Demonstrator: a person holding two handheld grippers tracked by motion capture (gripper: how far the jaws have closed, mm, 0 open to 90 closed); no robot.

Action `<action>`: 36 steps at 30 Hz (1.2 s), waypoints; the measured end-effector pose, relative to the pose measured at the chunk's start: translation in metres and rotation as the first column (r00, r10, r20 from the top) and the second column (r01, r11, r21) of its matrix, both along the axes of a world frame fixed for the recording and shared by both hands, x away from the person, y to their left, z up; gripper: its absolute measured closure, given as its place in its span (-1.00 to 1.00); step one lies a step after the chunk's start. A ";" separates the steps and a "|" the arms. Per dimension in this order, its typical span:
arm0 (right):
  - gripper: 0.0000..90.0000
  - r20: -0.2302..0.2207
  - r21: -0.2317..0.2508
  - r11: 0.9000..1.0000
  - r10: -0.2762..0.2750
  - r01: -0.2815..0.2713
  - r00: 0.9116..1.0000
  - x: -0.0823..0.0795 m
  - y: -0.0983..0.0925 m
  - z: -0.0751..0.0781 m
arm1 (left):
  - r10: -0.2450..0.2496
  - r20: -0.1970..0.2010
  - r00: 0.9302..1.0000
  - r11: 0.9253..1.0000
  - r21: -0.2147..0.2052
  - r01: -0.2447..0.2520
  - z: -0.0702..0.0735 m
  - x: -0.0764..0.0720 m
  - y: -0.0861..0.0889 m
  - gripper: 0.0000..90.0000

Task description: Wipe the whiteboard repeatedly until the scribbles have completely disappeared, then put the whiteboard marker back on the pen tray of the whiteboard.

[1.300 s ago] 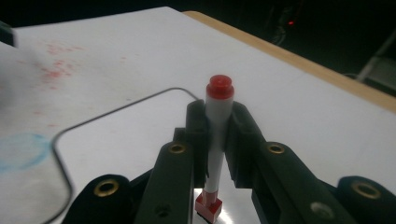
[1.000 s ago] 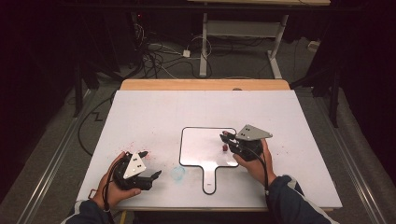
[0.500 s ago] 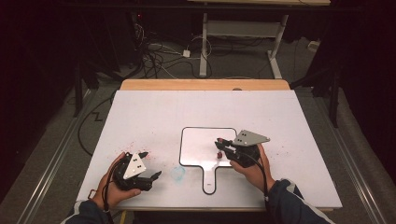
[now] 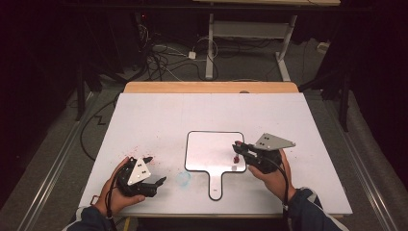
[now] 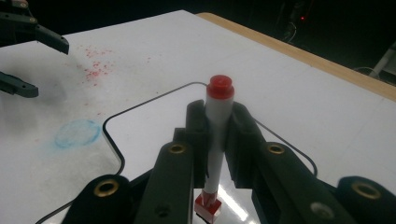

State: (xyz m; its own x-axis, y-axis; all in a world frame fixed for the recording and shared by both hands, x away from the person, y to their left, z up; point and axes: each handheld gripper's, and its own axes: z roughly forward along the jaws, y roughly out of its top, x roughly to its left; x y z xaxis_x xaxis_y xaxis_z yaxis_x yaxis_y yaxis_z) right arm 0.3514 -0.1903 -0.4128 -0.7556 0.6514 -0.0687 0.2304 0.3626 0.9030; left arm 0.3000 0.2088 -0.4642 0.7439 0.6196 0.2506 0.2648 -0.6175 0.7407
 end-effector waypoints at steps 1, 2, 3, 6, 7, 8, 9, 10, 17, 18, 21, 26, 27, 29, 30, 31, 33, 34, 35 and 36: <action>0.80 -0.006 0.004 1.000 -0.006 0.006 1.000 -0.001 -0.003 0.001 | 0.002 0.003 1.000 1.000 0.000 -0.002 0.000 0.000 0.000 -0.59; 0.80 -0.008 0.007 1.000 -0.010 0.010 1.000 -0.002 -0.006 0.002 | 0.005 0.006 1.000 1.000 0.001 -0.005 0.001 0.000 0.000 -0.59; 0.80 -0.008 0.007 1.000 -0.016 0.016 1.000 -0.003 -0.009 0.003 | 0.008 0.009 1.000 1.000 0.001 -0.008 0.001 0.000 0.001 -0.59; 0.80 -0.011 0.013 1.000 -0.027 0.027 1.000 -0.005 -0.017 0.005 | 0.018 0.009 1.000 1.000 0.002 -0.018 0.002 -0.001 0.001 -0.59; 0.80 -0.004 0.013 0.999 -0.034 0.034 0.999 -0.007 -0.019 0.006 | 0.021 0.013 1.000 1.000 0.000 -0.021 0.002 -0.001 0.001 -0.59; 0.80 0.003 0.008 0.999 -0.041 0.041 0.999 -0.008 -0.020 0.007 | 0.023 0.016 1.000 1.000 -0.002 -0.023 0.003 -0.001 0.001 -0.59; 0.80 0.002 0.007 0.999 -0.041 0.041 0.999 -0.008 -0.022 0.008 | 0.026 0.018 0.999 1.000 -0.005 -0.026 0.003 -0.001 0.001 -0.59; 0.80 -0.004 0.014 0.999 -0.047 0.047 0.999 -0.009 -0.024 0.008 | 0.031 0.019 0.999 0.999 -0.011 -0.030 0.003 0.000 0.001 -0.59; 0.80 -0.021 0.020 0.997 -0.080 0.081 0.997 -0.014 -0.037 0.011 | 0.029 0.008 1.000 1.000 -0.009 -0.029 0.000 0.006 0.004 -0.59; 0.80 -0.031 0.017 0.996 -0.083 0.084 0.996 -0.014 -0.038 0.012 | 0.029 0.008 1.000 1.000 -0.008 -0.029 0.000 0.006 0.004 -0.59; 0.80 -0.046 0.008 0.996 -0.091 0.092 0.995 -0.018 -0.040 0.011 | 0.023 0.012 1.000 1.000 -0.008 -0.023 0.001 0.005 0.003 -0.59; 0.80 -0.075 -0.012 0.996 -0.092 0.092 0.993 -0.024 -0.042 0.009 | 0.015 0.015 1.000 1.000 0.000 -0.015 0.001 0.003 0.000 -0.59; 0.80 -0.087 -0.018 0.995 -0.097 0.096 0.991 -0.025 -0.043 0.010 | 0.015 0.013 1.000 1.000 0.001 -0.015 0.001 0.003 0.001 -0.59; 0.80 -0.104 -0.021 0.995 -0.095 0.093 0.990 -0.026 -0.044 0.010 | 0.015 0.011 1.000 1.000 0.000 -0.015 0.001 0.003 0.001 -0.59; 0.80 -0.119 -0.025 0.995 -0.097 0.094 0.988 -0.026 -0.044 0.010 | 0.015 0.009 1.000 1.000 0.000 -0.015 0.000 0.003 0.001 -0.59; 0.80 -0.133 -0.023 0.995 -0.100 0.098 0.986 -0.025 -0.044 0.010 | 0.014 0.007 1.000 1.000 0.000 -0.014 0.000 0.004 0.001 -0.59; 0.80 -0.156 -0.016 0.994 -0.109 0.108 0.982 -0.022 -0.043 0.010 | 0.014 0.005 1.000 1.000 -0.004 -0.014 0.000 0.005 0.000 -0.59; 0.80 -0.167 -0.022 0.994 -0.110 0.108 0.980 -0.019 -0.042 0.009 | 0.012 0.002 1.000 1.000 -0.005 -0.012 0.000 0.006 -0.001 -0.59; 0.80 -0.184 -0.024 0.993 -0.118 0.116 0.976 -0.016 -0.041 0.007 | 0.011 0.000 1.000 1.000 -0.003 -0.011 -0.001 0.006 -0.001 -0.59; 0.80 -0.197 -0.027 0.992 -0.122 0.119 0.973 -0.011 -0.040 0.005 | 0.011 -0.002 1.000 1.000 0.004 -0.011 -0.001 0.006 -0.002 -0.59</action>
State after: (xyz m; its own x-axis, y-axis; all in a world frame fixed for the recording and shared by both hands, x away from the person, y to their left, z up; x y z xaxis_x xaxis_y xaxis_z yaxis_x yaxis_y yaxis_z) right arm 0.3404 -0.2304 -0.4081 -0.6709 0.7389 0.0635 0.4469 0.3344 0.8298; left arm 0.3063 0.2071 -0.4653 0.7377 0.6266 0.2514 0.2731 -0.6175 0.7377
